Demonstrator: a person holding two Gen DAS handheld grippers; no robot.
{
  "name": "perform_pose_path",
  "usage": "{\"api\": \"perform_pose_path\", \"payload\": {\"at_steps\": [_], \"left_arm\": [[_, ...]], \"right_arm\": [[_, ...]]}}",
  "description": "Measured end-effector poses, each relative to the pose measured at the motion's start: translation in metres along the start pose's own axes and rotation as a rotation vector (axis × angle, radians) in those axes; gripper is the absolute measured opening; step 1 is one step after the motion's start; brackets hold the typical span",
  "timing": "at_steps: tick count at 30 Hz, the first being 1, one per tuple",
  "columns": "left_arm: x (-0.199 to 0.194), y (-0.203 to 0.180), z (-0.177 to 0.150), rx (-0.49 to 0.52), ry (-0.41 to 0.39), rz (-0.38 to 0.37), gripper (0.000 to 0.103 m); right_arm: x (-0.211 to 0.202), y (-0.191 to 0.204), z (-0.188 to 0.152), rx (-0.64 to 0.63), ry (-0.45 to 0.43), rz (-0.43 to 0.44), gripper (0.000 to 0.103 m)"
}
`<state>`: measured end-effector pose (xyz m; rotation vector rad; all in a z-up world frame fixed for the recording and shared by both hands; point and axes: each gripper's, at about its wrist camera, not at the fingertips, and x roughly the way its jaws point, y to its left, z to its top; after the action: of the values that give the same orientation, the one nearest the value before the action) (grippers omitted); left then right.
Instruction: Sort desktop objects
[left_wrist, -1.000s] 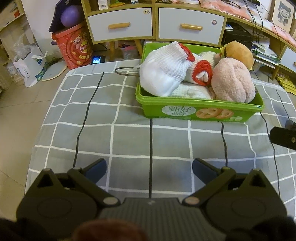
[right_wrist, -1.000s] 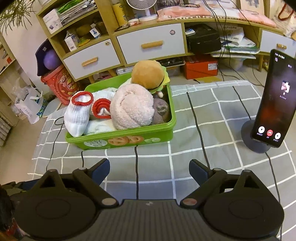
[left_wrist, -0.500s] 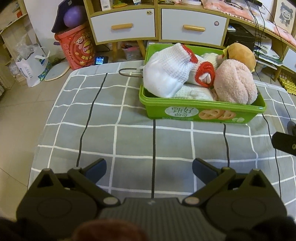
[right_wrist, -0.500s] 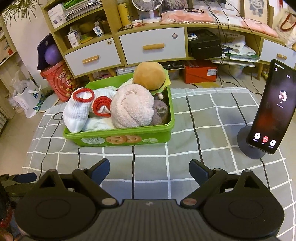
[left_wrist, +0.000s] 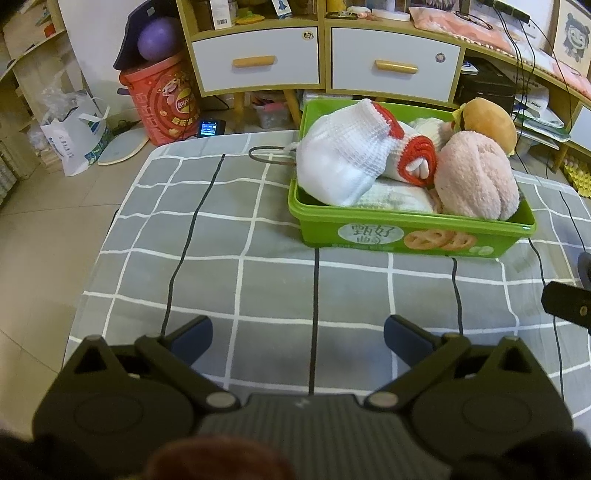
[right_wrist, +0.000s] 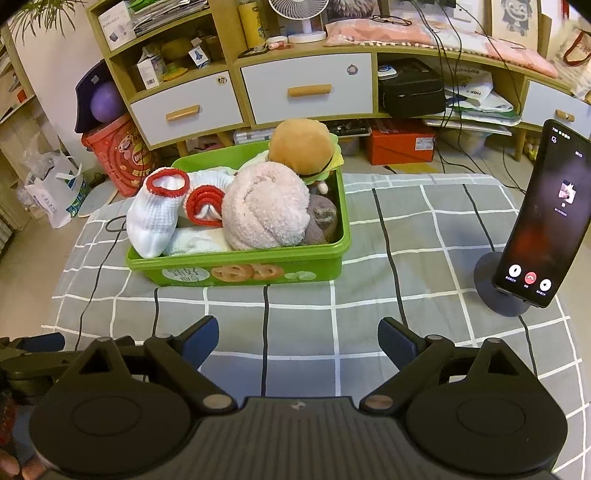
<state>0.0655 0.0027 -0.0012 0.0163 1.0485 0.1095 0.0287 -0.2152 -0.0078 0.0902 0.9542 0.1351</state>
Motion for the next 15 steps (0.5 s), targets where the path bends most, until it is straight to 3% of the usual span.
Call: {"api": "perform_pose_path", "payload": {"at_steps": [15], "left_arm": [[0.0017,-0.0091,-0.0028,0.028,0.004,0.0,0.102]], "right_arm": [[0.0042,0.0011,-0.0051,-0.024,0.017,-0.011,0.094]]}}
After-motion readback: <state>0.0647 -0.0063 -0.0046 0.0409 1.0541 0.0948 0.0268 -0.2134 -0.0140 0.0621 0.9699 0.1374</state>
